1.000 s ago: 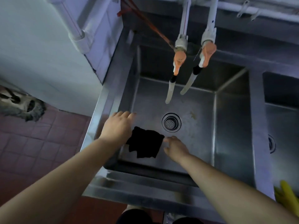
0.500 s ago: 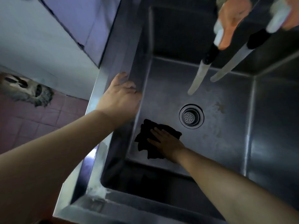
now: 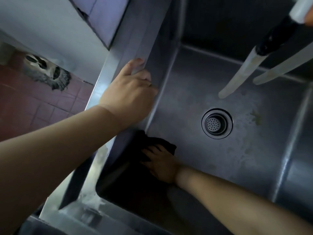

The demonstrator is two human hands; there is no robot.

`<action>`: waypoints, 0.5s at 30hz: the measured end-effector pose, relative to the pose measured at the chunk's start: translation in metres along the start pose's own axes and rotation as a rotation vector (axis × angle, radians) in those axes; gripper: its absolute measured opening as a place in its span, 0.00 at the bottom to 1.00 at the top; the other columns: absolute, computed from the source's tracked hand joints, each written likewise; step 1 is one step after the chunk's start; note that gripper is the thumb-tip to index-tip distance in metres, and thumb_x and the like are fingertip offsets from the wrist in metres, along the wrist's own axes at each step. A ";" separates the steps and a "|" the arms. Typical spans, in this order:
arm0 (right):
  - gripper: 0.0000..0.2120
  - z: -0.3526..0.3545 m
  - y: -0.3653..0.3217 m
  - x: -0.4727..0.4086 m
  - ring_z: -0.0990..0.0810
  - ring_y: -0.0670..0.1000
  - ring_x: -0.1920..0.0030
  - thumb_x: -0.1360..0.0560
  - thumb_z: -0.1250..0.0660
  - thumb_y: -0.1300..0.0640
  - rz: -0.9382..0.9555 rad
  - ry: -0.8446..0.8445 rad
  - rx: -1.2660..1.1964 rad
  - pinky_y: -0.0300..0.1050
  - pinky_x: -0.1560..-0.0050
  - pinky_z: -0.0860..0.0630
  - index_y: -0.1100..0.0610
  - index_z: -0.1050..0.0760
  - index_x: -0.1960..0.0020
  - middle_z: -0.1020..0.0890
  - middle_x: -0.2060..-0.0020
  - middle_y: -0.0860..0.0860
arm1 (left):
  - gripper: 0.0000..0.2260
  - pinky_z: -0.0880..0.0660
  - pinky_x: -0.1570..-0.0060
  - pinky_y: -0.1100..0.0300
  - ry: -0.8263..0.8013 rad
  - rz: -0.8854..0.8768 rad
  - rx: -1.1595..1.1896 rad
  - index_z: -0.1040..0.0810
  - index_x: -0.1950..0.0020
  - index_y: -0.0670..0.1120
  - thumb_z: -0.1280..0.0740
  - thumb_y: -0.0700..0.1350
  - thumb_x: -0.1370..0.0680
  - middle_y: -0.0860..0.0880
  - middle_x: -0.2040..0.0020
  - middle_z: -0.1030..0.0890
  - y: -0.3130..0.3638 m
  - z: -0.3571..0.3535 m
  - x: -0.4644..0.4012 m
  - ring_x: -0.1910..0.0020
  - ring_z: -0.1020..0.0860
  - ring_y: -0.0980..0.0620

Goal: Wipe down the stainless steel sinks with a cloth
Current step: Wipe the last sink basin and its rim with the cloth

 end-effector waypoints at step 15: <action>0.22 0.031 0.122 -0.034 0.24 0.64 0.38 0.28 0.28 0.53 0.011 0.159 -0.025 0.63 0.33 0.35 0.58 0.24 0.36 0.24 0.37 0.62 | 0.09 0.42 0.28 0.51 -0.035 0.048 -0.010 0.23 0.63 0.48 0.41 0.40 0.27 0.48 0.65 0.21 -0.004 -0.005 -0.002 0.52 0.22 0.46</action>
Point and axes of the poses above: each hand's wrist, its own x-axis away from the middle knuckle, its own z-axis out of the back of the hand, y = z × x, the point moved 7 cm from there along -x, towards the middle knuckle
